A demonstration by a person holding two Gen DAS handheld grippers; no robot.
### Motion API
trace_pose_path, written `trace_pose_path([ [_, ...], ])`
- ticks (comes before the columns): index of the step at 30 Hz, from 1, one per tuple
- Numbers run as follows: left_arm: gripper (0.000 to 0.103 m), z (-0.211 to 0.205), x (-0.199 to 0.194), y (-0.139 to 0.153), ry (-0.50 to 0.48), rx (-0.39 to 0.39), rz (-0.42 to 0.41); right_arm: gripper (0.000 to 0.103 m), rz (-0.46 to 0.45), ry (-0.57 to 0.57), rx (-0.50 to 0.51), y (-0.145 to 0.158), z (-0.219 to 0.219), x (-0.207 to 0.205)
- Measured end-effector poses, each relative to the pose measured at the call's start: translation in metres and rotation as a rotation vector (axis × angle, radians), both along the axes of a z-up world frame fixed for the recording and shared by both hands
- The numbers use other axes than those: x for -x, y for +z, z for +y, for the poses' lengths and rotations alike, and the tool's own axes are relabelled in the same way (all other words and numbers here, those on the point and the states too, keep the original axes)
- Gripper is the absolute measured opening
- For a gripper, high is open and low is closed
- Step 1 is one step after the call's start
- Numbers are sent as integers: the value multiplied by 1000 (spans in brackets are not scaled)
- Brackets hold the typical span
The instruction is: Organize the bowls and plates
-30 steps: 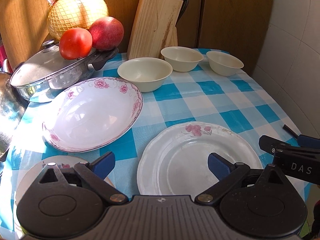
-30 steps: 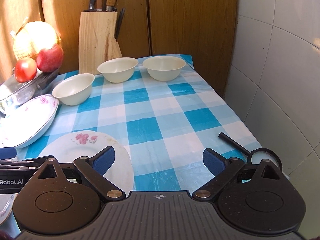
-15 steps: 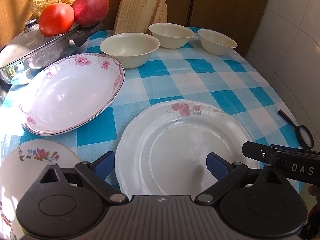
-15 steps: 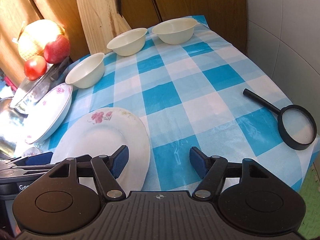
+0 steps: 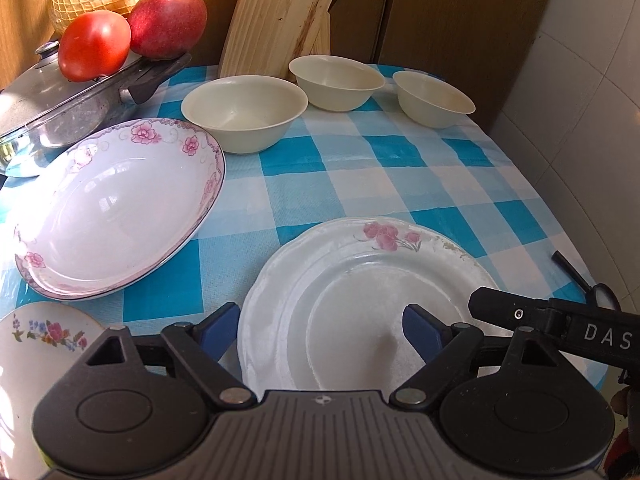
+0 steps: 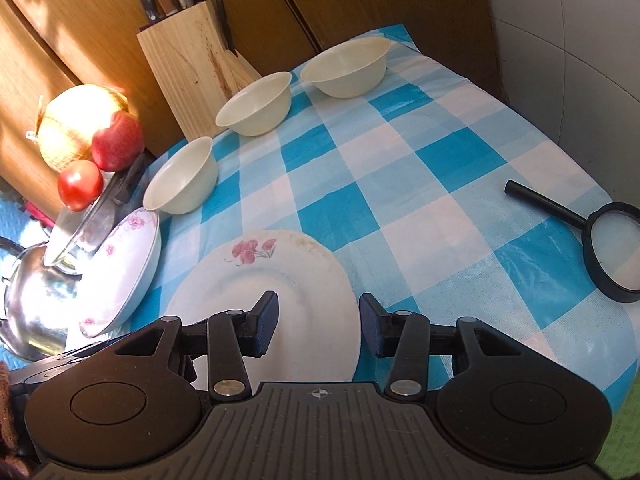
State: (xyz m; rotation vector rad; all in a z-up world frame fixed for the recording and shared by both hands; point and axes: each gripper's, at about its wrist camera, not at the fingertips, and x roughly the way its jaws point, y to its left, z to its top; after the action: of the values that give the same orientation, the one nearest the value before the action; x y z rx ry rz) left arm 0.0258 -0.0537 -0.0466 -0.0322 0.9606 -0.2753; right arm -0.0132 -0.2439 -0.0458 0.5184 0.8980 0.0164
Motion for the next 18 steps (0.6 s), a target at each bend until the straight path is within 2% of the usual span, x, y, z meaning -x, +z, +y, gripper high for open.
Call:
trace_pose_path([
  [3,82,-2,1,1,-11,-11,-28,55,-29,-10,21,4,1,-3],
  [6,82,-2,6,6,-24,-45,-65,62,-62,-18,79,13,8,-2],
  [9,82,11,14,16,-20,-54,-106,63,-109,7,114,23,18,2],
  [13,83,42,25,29,20,-41,-135,66,-152,74,106,33,38,8],
  [18,83,93,37,35,97,-32,-134,66,-182,238,90,40,84,11],
])
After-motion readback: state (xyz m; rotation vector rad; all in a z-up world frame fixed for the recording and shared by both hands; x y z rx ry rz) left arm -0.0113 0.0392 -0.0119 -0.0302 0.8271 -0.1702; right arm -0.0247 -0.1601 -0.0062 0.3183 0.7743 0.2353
